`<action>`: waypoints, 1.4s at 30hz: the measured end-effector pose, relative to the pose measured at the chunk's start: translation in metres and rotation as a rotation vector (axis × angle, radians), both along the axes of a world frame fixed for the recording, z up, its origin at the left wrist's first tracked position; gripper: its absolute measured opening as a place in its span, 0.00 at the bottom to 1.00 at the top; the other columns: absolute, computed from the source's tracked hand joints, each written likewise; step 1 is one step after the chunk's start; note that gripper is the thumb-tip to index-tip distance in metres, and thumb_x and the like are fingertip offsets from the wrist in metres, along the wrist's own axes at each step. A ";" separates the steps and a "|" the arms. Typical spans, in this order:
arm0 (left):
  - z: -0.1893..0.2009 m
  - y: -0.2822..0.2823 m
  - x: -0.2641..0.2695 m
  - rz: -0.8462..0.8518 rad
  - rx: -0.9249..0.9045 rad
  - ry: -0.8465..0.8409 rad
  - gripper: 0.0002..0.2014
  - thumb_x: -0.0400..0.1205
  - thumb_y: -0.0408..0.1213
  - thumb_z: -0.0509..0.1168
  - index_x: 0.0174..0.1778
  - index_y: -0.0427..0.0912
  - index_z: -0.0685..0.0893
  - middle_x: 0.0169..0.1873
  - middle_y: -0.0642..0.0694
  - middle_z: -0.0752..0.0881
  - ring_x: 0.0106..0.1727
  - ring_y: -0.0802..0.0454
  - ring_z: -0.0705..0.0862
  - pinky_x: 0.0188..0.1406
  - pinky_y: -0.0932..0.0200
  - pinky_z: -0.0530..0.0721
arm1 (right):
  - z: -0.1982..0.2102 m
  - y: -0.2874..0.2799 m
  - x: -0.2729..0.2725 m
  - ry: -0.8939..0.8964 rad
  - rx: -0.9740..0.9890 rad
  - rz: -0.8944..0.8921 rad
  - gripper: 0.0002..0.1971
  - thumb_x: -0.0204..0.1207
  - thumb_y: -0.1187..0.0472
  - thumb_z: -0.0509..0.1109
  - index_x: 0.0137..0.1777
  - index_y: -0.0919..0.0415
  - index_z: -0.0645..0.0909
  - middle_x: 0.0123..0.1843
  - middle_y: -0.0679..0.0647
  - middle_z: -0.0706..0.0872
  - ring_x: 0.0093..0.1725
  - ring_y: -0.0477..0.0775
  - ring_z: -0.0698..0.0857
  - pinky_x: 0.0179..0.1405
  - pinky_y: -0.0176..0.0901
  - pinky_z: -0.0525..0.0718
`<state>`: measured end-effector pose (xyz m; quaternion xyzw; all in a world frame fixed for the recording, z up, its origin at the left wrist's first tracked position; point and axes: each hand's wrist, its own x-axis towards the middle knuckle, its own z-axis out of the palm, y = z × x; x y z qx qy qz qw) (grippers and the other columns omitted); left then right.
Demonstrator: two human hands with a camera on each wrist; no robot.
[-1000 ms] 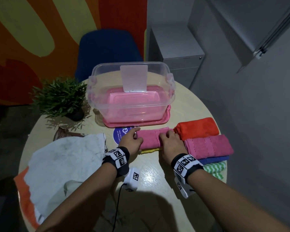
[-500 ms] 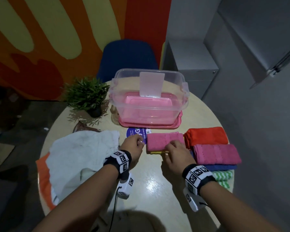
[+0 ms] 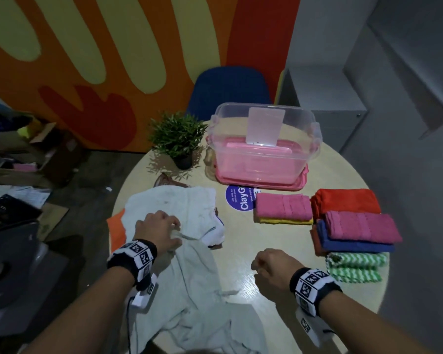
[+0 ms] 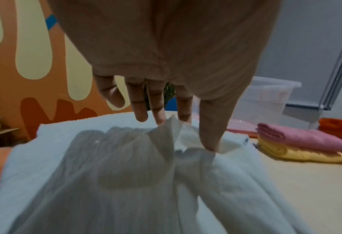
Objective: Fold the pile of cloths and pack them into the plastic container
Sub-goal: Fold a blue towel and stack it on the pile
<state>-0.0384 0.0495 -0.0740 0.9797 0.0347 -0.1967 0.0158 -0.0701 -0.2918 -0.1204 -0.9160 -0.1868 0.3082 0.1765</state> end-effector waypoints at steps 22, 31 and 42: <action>-0.034 0.068 -0.045 0.810 -0.496 -0.155 0.20 0.80 0.47 0.69 0.65 0.39 0.81 0.60 0.35 0.87 0.58 0.35 0.85 0.57 0.50 0.82 | 0.003 0.038 0.000 -0.052 0.001 0.045 0.19 0.83 0.55 0.65 0.74 0.52 0.73 0.70 0.53 0.76 0.64 0.53 0.80 0.64 0.42 0.79; 0.006 0.002 -0.038 0.524 -0.623 -0.586 0.15 0.86 0.36 0.64 0.68 0.39 0.83 0.63 0.39 0.85 0.64 0.41 0.82 0.64 0.54 0.79 | 0.024 0.047 0.010 -0.098 0.057 0.021 0.23 0.84 0.55 0.63 0.78 0.52 0.68 0.73 0.53 0.75 0.67 0.52 0.80 0.65 0.43 0.79; 0.043 -0.097 -0.034 -0.480 -0.433 -0.055 0.17 0.81 0.36 0.64 0.64 0.57 0.83 0.63 0.55 0.83 0.64 0.52 0.80 0.59 0.53 0.81 | 0.060 0.043 0.023 -0.582 0.333 -0.010 0.42 0.70 0.57 0.77 0.80 0.37 0.59 0.83 0.58 0.56 0.67 0.61 0.78 0.58 0.55 0.87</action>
